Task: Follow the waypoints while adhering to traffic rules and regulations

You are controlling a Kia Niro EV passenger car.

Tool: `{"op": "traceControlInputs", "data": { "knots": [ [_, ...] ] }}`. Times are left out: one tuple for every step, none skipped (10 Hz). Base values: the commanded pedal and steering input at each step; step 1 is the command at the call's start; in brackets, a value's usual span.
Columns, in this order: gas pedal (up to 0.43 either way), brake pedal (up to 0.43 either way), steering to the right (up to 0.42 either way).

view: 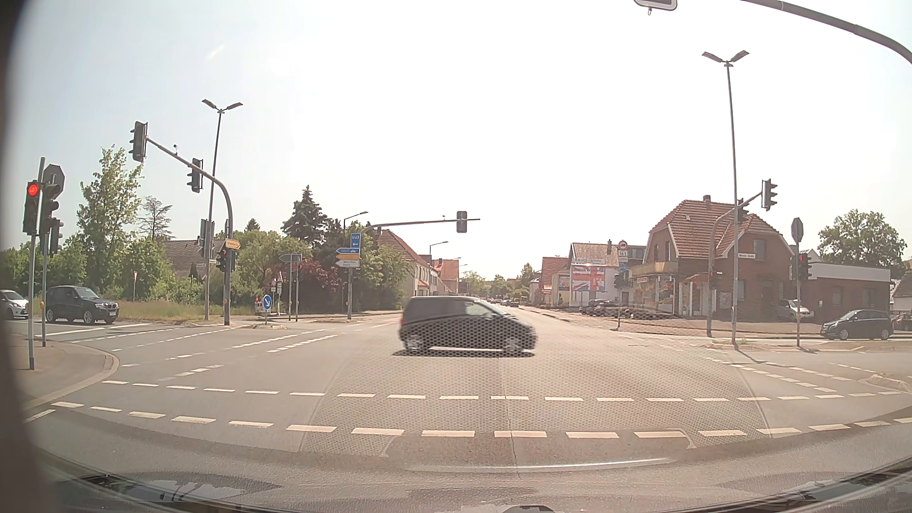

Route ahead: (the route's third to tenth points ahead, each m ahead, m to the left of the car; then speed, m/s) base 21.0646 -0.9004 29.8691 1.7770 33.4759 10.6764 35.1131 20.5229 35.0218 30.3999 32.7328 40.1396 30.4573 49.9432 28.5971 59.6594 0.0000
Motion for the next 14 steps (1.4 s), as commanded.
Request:
{"op": "traceControlInputs", "data": {
  "knots": [
    [0.0, 0.262, 0.019],
    [0.0, 0.262, 0.019],
    [0.0, 0.262, 0.019],
    [0.0, 0.262, 0.019],
    [0.0, 0.262, 0.019],
    [0.0, 0.262, 0.019],
    [0.0, 0.262, 0.019],
    [0.0, 0.262, 0.019],
    [0.0, 0.262, 0.019],
    [0.0, 0.262, 0.019],
    [0.0, 0.262, 0.019],
    [0.0, 0.262, 0.019],
    [0.0, 0.262, 0.019],
    [0.0, 0.262, 0.019]
  ]
}}
